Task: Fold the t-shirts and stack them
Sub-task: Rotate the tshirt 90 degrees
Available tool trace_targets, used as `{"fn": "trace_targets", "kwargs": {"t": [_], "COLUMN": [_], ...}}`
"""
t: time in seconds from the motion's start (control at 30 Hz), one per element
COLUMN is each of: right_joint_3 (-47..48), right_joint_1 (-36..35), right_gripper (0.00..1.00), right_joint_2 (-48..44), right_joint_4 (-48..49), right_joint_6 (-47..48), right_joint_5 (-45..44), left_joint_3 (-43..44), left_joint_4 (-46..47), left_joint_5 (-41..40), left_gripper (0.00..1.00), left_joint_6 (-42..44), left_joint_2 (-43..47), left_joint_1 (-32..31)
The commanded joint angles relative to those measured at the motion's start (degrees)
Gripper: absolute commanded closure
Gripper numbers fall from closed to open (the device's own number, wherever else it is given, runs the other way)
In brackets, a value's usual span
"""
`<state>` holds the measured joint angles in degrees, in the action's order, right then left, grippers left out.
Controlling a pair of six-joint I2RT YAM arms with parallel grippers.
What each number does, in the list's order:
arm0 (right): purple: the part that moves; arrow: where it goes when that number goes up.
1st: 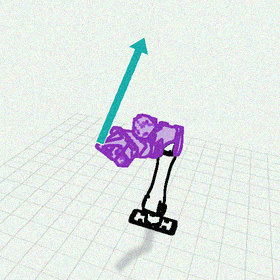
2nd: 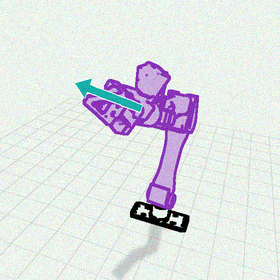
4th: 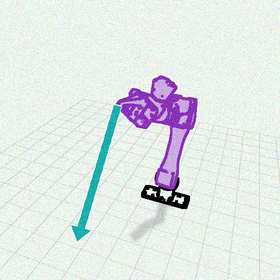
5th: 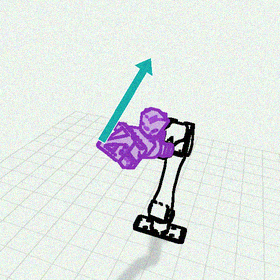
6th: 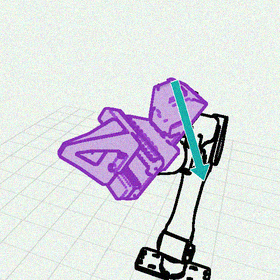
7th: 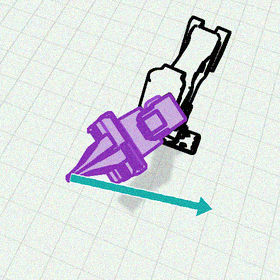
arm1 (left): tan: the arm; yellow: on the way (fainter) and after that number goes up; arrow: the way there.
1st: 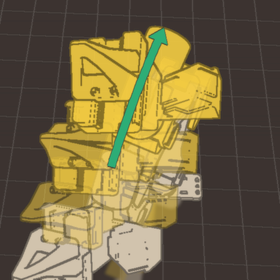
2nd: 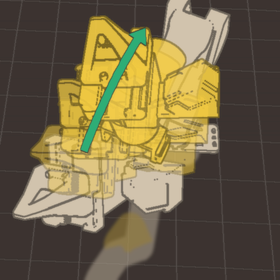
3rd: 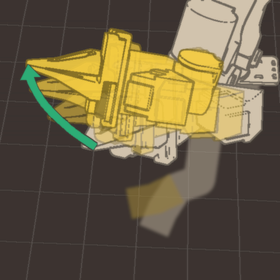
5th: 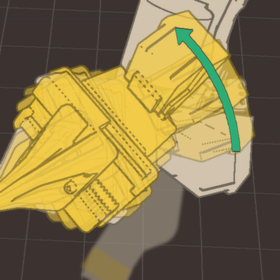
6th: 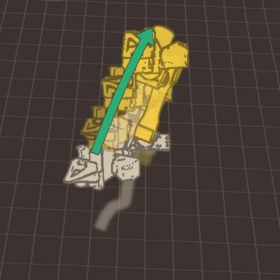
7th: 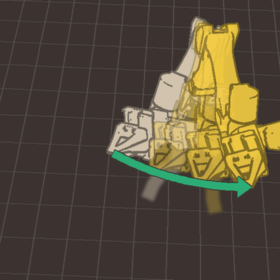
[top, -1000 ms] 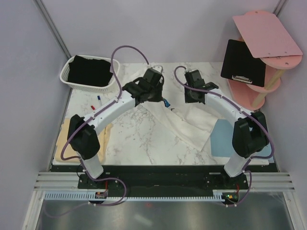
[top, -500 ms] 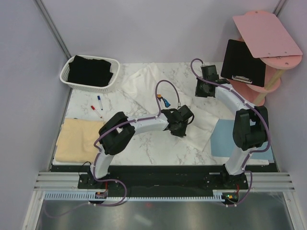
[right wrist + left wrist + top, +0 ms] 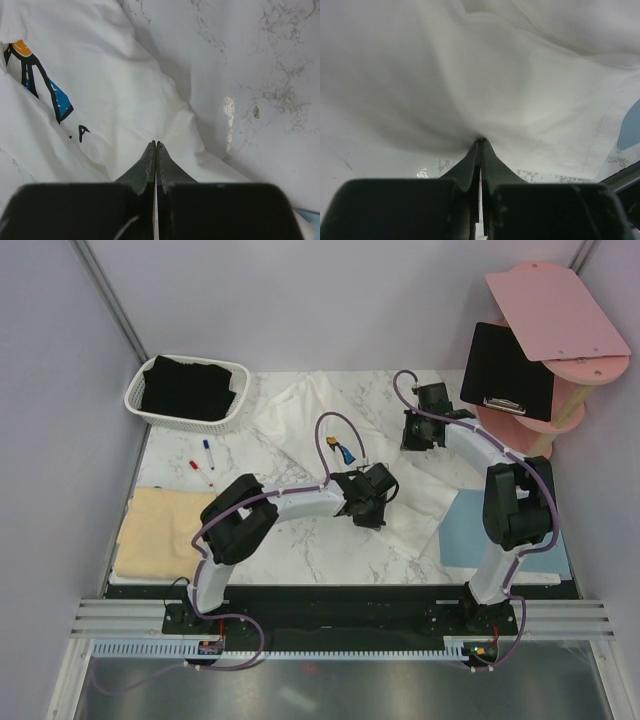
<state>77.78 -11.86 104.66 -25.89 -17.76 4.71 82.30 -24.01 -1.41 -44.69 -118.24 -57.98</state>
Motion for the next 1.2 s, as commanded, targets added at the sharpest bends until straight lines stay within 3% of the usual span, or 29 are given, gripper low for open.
{"fn": "trace_targets", "kwargs": {"t": [0.0, 0.1, 0.13, 0.2, 0.3, 0.4, 0.5, 0.87, 1.17], "right_joint_3": [-0.3, 1.2, 1.4, 1.7, 1.8, 3.2, 4.1, 15.5, 28.4], "right_joint_1": [0.1, -0.2, -0.1, -0.3, -0.3, -0.2, -0.2, -0.3, -1.8], "right_gripper": [1.00, 0.99, 0.85, 0.72, 0.42, 0.27, 0.02, 0.02, 0.04], "right_joint_2": [0.8, 2.4, 2.6, 3.0, 4.1, 6.6, 9.1, 25.2, 38.5], "right_joint_4": [3.6, 3.8, 4.3, 5.8, 9.3, 11.7, 16.2, 31.5, 32.4], "right_joint_6": [1.4, 2.7, 2.9, 3.2, 2.9, 1.9, -0.1, -10.4, -13.3], "right_joint_5": [4.4, 6.7, 7.4, 7.9, 9.7, 11.7, 14.4, 24.6, 23.5], "left_joint_3": [-6.3, -9.9, -10.8, -13.3, -16.6, -20.0, -22.6, -26.1, -18.9], "left_joint_4": [-5.1, -6.2, -6.7, -8.0, -9.7, -12.4, -14.6, -26.3, -33.1], "left_joint_5": [-1.8, -2.0, -2.5, -3.2, -3.5, -3.7, -4.7, -8.3, -20.5], "left_gripper": [0.98, 0.98, 0.98, 0.98, 0.98, 0.98, 0.98, 0.98, 0.98], "left_joint_6": [-3.5, -4.8, -5.1, -5.5, -5.4, -4.5, -3.4, 0.7, -1.2], "left_joint_2": [2.0, 4.0, 4.8, 7.0, 10.3, 14.2, 17.7, 37.5, 54.6], "left_joint_1": [-0.1, -0.2, -0.1, -0.1, -0.1, -0.1, -0.2, -0.2, 0.0]}}
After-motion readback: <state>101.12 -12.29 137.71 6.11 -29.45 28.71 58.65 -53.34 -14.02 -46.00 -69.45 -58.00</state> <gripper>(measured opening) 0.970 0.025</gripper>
